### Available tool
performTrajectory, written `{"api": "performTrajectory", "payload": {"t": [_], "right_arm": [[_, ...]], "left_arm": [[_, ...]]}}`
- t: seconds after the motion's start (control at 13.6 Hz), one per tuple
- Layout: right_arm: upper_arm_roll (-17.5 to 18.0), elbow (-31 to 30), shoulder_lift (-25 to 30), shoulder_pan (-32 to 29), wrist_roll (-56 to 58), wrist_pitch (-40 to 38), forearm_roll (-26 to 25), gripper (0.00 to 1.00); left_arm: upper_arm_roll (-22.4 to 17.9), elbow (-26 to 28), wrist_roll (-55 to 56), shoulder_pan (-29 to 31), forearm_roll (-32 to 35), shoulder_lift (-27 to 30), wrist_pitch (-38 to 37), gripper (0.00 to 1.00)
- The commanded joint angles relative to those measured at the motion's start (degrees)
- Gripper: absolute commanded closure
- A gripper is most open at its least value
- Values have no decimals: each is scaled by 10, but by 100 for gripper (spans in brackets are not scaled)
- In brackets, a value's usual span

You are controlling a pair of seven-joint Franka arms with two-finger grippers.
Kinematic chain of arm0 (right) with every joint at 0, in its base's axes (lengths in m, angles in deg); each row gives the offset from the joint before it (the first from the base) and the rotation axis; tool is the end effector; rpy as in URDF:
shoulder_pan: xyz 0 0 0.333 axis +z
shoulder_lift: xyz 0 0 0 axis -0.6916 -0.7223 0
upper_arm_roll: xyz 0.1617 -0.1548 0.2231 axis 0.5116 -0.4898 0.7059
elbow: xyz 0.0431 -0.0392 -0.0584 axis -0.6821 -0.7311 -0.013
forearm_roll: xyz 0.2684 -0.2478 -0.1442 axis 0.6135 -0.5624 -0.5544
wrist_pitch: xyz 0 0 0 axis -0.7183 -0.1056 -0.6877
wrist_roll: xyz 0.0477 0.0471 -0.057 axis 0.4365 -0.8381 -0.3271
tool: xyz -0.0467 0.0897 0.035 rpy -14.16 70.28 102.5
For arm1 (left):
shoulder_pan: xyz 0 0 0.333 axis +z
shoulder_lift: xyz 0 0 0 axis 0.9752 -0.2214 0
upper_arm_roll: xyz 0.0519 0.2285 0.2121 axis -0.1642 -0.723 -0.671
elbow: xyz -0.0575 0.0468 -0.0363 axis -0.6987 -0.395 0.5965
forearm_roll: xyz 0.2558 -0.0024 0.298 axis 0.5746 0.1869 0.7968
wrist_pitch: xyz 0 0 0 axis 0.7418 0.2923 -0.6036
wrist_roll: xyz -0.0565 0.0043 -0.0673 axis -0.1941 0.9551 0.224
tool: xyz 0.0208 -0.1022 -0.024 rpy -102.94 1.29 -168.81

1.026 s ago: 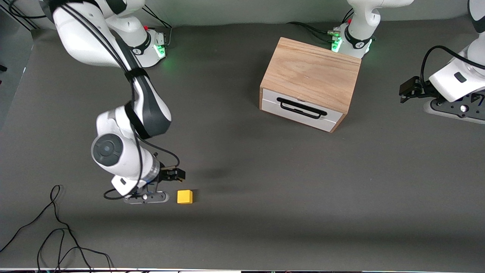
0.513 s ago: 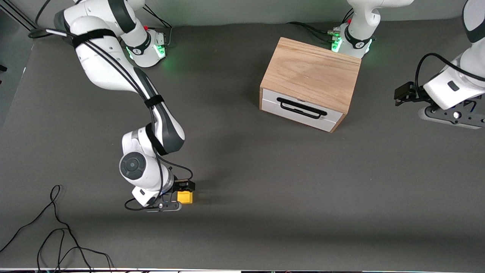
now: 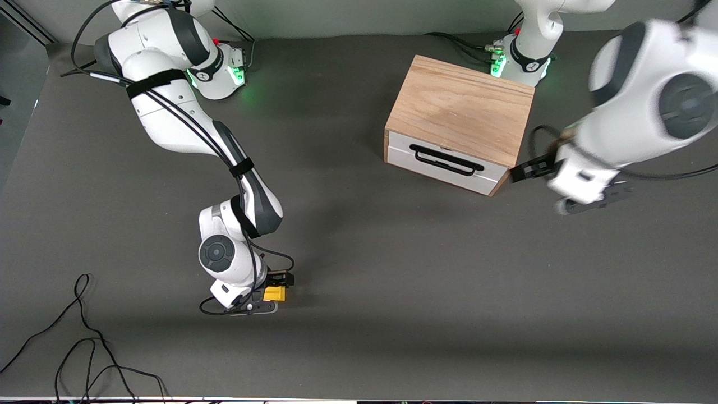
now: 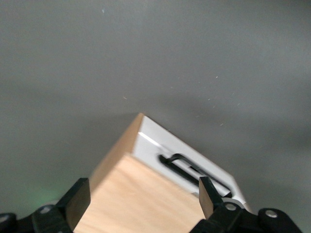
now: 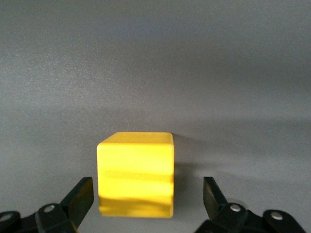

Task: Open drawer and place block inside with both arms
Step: 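Grasp the yellow cube with the right gripper while the left gripper reaches the drawer handle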

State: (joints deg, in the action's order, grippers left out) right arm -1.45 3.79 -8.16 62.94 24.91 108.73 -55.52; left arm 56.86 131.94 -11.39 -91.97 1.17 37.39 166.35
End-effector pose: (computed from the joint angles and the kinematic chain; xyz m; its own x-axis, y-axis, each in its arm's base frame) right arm 0.7102 0.2427 0.1832 0.9968 0.0457 0.0658 0.0460 -0.9989 -0.0041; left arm 0.5642 -0.1916 0.5061 0.9054 0.3633 -0.2197 0.3615 -0.9310 -0.0501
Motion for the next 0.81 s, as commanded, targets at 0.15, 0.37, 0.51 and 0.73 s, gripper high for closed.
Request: {"api": "performTrajectory", "payload": {"t": [0.15, 0.37, 0.51, 0.73], "right_arm": [[-2, 42, -18, 2, -6, 4, -14, 0], [-2, 42, -19, 3, -6, 7, -15, 0], [-3, 44, -21, 3, -5, 8, -15, 8], [-3, 48, -21, 3, -5, 7, -28, 39]], "left_arm": [[-8, -5, 300, -113, 8, -71, 81, 0], [-7, -4, 407, -133, 8, -115, 113, 0], [-7, -1, 465, -141, 8, -135, 110, 0], [-7, 15, 495, -154, 8, -151, 103, 0]]}}
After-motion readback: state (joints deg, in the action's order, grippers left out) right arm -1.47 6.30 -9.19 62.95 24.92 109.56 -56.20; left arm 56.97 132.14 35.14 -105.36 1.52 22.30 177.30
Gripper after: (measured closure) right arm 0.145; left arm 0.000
